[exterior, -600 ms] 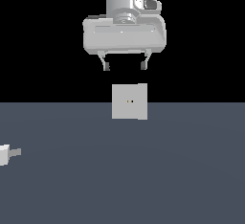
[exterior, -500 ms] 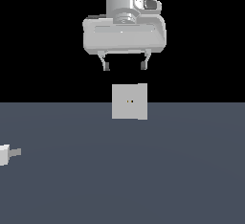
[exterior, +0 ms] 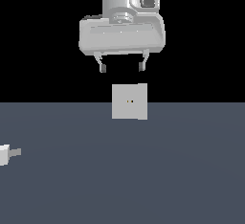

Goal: Plug the charger into the wall socket.

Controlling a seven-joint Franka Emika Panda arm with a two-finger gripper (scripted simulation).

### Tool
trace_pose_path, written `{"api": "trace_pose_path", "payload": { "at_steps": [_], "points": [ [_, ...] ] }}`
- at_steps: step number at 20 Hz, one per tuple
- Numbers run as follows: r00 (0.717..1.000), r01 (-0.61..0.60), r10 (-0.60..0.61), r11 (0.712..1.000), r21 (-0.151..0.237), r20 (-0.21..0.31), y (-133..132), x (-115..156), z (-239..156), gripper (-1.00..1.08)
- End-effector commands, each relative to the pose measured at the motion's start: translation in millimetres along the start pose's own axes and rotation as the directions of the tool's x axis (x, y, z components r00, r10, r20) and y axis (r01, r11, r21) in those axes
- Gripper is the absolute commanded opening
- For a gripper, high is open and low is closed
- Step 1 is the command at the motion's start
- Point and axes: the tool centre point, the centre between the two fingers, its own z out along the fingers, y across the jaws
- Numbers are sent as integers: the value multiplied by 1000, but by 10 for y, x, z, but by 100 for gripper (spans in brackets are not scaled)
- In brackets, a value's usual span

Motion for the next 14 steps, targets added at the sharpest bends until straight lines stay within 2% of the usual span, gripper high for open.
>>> {"api": "trace_pose_path", "payload": {
  "at_steps": [1,8,14],
  "points": [
    [1000,-25,25,1000,0,0,-41,-62,33,100],
    [992,-127,127,992,-1,-2,-218,-298,165,100],
    [973,-231,231,973,-3,-3,-426,-521,302,100]
  ]
}}
